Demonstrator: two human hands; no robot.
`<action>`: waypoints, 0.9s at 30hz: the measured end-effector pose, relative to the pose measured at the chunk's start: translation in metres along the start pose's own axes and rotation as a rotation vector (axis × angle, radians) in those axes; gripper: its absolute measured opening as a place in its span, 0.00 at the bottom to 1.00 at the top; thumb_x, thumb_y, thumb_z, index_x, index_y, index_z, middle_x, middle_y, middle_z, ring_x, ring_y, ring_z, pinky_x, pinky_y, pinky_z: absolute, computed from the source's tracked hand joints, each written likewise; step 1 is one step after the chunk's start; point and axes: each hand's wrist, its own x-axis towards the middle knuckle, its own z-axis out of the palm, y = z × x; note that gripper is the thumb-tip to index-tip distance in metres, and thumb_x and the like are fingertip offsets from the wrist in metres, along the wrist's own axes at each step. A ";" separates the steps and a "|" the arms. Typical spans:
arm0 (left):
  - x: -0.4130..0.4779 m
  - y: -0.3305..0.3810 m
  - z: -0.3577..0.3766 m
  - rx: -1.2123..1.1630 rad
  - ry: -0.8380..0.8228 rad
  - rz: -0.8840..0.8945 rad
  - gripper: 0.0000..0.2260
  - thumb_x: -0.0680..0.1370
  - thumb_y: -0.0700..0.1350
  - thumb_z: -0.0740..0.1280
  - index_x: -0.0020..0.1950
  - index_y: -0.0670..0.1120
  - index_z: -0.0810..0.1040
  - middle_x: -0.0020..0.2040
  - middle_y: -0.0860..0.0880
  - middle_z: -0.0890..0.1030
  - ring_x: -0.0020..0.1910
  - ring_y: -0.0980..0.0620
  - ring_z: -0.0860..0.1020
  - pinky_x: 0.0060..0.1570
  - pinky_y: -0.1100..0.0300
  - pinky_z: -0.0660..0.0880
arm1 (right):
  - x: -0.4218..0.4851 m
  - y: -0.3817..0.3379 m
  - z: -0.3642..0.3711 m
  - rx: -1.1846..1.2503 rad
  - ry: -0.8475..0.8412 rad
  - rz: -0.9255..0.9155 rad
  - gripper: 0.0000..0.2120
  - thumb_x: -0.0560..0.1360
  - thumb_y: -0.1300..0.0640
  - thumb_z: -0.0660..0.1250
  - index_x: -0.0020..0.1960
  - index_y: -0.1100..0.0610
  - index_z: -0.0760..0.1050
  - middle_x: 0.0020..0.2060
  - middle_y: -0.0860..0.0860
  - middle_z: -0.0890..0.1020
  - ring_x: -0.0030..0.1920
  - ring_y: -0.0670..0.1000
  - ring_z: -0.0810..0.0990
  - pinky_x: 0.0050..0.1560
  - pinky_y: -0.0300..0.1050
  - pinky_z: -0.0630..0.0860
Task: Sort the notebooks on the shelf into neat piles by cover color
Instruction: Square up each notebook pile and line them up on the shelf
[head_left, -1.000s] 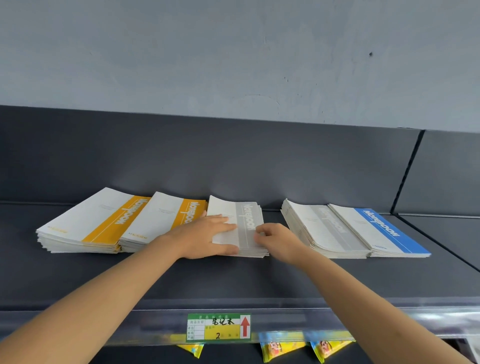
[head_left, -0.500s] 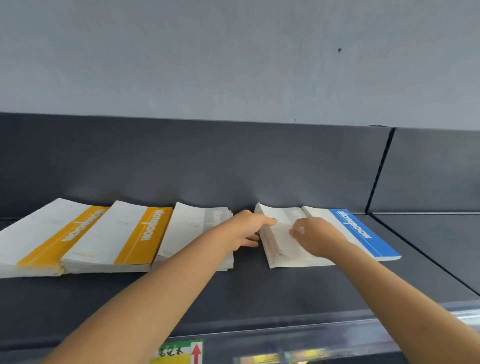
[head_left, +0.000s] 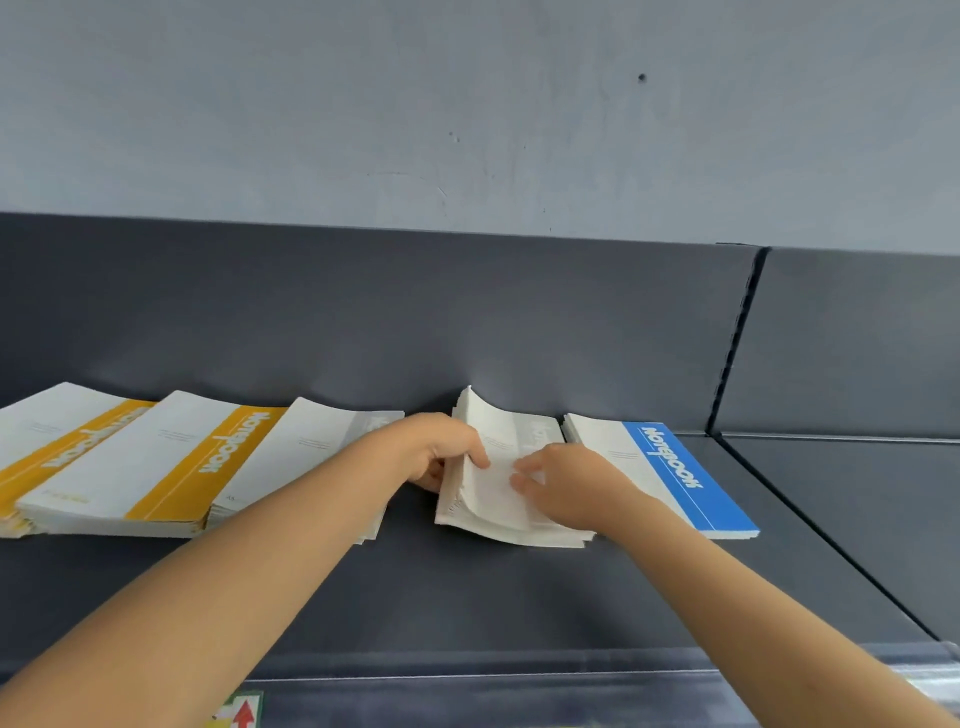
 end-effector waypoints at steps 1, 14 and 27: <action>-0.004 0.000 -0.006 0.030 0.014 0.000 0.17 0.74 0.37 0.70 0.62 0.40 0.75 0.54 0.42 0.82 0.44 0.45 0.80 0.42 0.53 0.79 | -0.001 -0.003 0.002 0.001 -0.002 -0.030 0.19 0.81 0.48 0.54 0.62 0.55 0.75 0.61 0.53 0.77 0.62 0.56 0.73 0.60 0.50 0.72; -0.038 0.005 -0.016 0.840 0.326 0.418 0.12 0.75 0.52 0.67 0.48 0.47 0.67 0.46 0.50 0.71 0.43 0.50 0.70 0.40 0.58 0.66 | -0.004 0.054 -0.026 0.290 0.190 0.289 0.18 0.76 0.46 0.63 0.62 0.55 0.76 0.56 0.52 0.80 0.56 0.55 0.78 0.53 0.47 0.73; -0.032 -0.008 -0.024 0.822 0.370 0.544 0.25 0.78 0.61 0.62 0.69 0.48 0.69 0.67 0.52 0.72 0.62 0.50 0.72 0.54 0.55 0.70 | -0.002 0.124 -0.017 0.367 0.040 0.680 0.24 0.64 0.46 0.77 0.36 0.59 0.65 0.32 0.51 0.68 0.31 0.49 0.65 0.30 0.42 0.58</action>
